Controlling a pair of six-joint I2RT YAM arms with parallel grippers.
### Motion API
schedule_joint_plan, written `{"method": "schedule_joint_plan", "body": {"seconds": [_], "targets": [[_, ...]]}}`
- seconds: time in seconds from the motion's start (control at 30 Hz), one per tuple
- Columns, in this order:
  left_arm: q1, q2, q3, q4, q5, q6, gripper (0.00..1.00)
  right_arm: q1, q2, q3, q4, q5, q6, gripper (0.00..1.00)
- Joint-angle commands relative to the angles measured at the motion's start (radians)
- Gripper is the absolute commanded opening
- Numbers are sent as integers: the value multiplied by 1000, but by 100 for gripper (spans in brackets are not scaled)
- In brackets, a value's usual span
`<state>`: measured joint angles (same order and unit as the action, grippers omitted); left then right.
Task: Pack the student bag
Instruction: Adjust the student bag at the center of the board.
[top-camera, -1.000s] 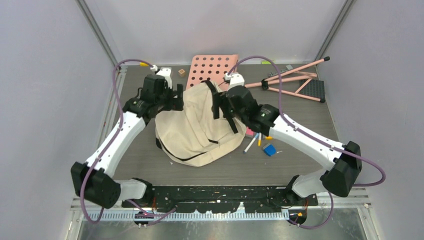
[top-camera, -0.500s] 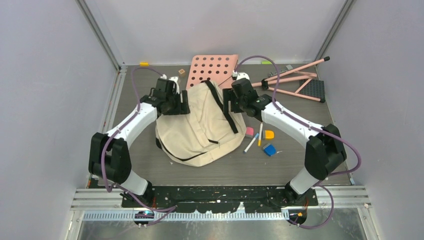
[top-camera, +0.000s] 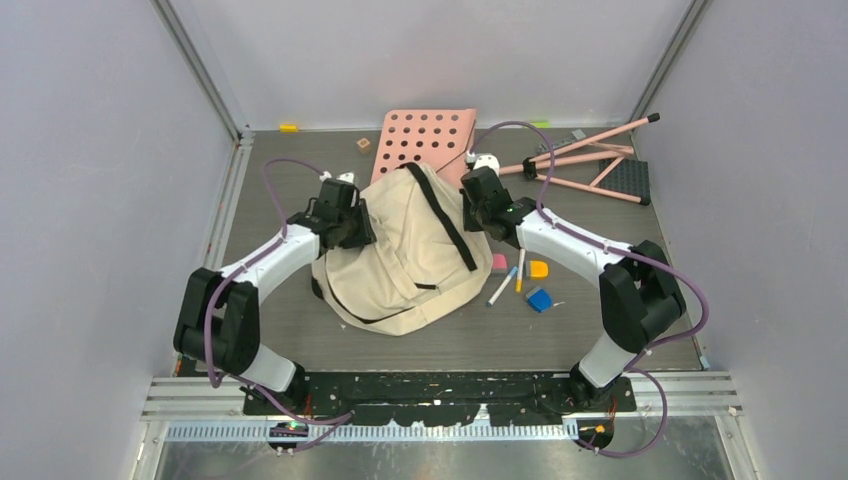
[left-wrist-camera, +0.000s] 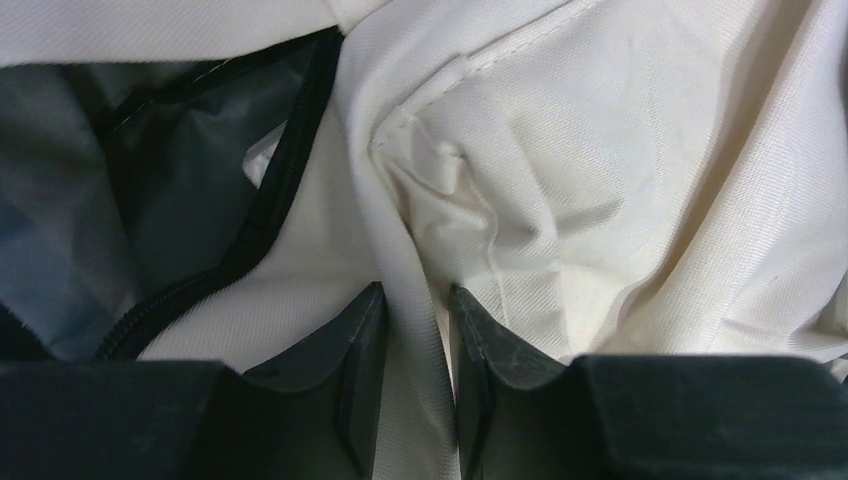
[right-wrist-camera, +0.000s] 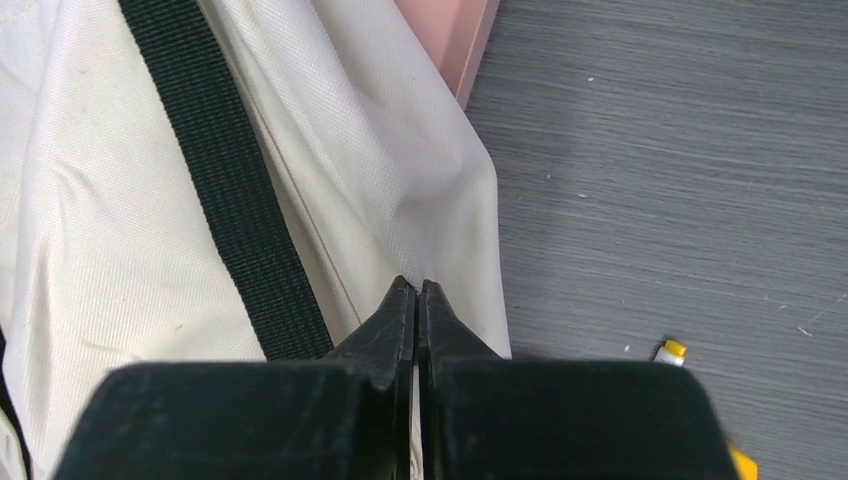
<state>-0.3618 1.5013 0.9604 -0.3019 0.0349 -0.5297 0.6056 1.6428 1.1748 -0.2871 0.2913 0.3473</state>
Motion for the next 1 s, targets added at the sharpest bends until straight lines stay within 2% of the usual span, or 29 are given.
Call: {"method": "schedule_joint_plan", "body": {"seconds": [0.0, 0.1, 0.17, 0.2, 0.27, 0.33, 0.5, 0.63, 0.77, 0.9, 0.97], "targets": [[-14, -67, 74, -223, -108, -42, 31, -4, 5, 25, -98, 70, 68, 1], [-13, -91, 201, -369, -147, -37, 34, -4, -31, 92, -211, 69, 98, 9], [-11, -89, 312, -474, -157, -38, 40, -4, -61, 146, -275, 74, 96, 24], [-6, -87, 354, -516, -160, -45, 43, -4, -76, 171, -324, 78, 83, 36], [11, -73, 422, -588, -154, -65, 49, -4, -83, 251, -398, 76, 55, 50], [35, -56, 458, -621, -123, -78, 52, -4, -75, 328, -457, 66, 26, 58], [93, 25, 460, -611, -15, -116, 51, -4, -51, 436, -524, 26, -21, 65], [105, 71, 422, -525, 28, -105, 50, -4, -22, 455, -534, -69, -64, 70], [113, 121, 430, -524, -26, -36, 49, -4, 16, 480, -533, -138, -73, 76], [113, 134, 456, -554, -161, 41, 48, -4, 38, 517, -538, -176, -75, 77], [113, 121, 454, -544, -191, 84, 50, -4, 48, 531, -549, -194, -87, 77]]}}
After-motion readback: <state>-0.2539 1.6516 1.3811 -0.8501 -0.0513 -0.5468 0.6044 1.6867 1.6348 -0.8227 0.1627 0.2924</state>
